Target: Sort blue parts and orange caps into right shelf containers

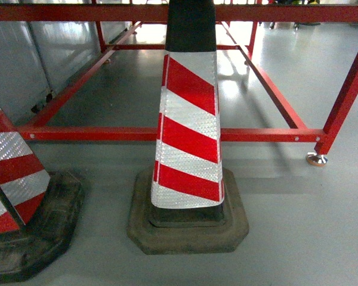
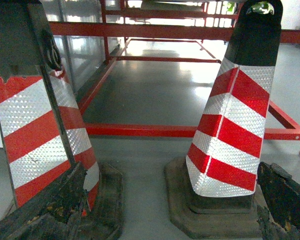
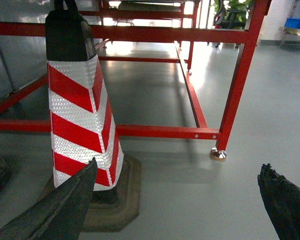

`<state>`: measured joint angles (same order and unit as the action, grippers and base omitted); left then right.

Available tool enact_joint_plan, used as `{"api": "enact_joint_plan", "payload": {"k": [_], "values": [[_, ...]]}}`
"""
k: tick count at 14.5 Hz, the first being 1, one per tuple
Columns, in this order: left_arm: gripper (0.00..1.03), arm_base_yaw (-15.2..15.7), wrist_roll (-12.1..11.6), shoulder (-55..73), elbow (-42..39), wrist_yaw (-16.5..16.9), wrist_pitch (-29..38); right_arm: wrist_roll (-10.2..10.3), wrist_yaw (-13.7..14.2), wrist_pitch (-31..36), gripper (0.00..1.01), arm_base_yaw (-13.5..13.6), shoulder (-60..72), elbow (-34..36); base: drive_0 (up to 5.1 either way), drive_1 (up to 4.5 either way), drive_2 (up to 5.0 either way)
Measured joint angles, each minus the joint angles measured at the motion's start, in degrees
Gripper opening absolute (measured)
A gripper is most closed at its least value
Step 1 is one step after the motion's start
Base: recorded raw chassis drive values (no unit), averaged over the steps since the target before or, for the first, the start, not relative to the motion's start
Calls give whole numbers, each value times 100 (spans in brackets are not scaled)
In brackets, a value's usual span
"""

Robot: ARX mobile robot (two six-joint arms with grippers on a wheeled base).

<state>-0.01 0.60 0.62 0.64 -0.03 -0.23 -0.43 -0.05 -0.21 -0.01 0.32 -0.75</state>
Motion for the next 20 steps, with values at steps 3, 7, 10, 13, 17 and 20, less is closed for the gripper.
{"api": "enact_joint_plan", "payload": {"k": [3, 7, 10, 13, 17, 20], "values": [[98, 0, 0, 0, 0, 0, 0, -2, 0, -2, 98, 0, 0, 0, 0, 0, 0], [98, 0, 0, 0, 0, 0, 0, -2, 0, -2, 98, 0, 0, 0, 0, 0, 0], [98, 0, 0, 0, 0, 0, 0, -2, 0, -2, 98, 0, 0, 0, 0, 0, 0], [98, 0, 0, 0, 0, 0, 0, -2, 0, -2, 98, 0, 0, 0, 0, 0, 0], [98, 0, -2, 0, 0, 0, -13, 0, 0, -17, 98, 0, 0, 0, 0, 0, 0], [98, 0, -2, 0, 0, 9, -7, 0, 2, -13, 98, 0, 0, 0, 0, 0, 0]]}}
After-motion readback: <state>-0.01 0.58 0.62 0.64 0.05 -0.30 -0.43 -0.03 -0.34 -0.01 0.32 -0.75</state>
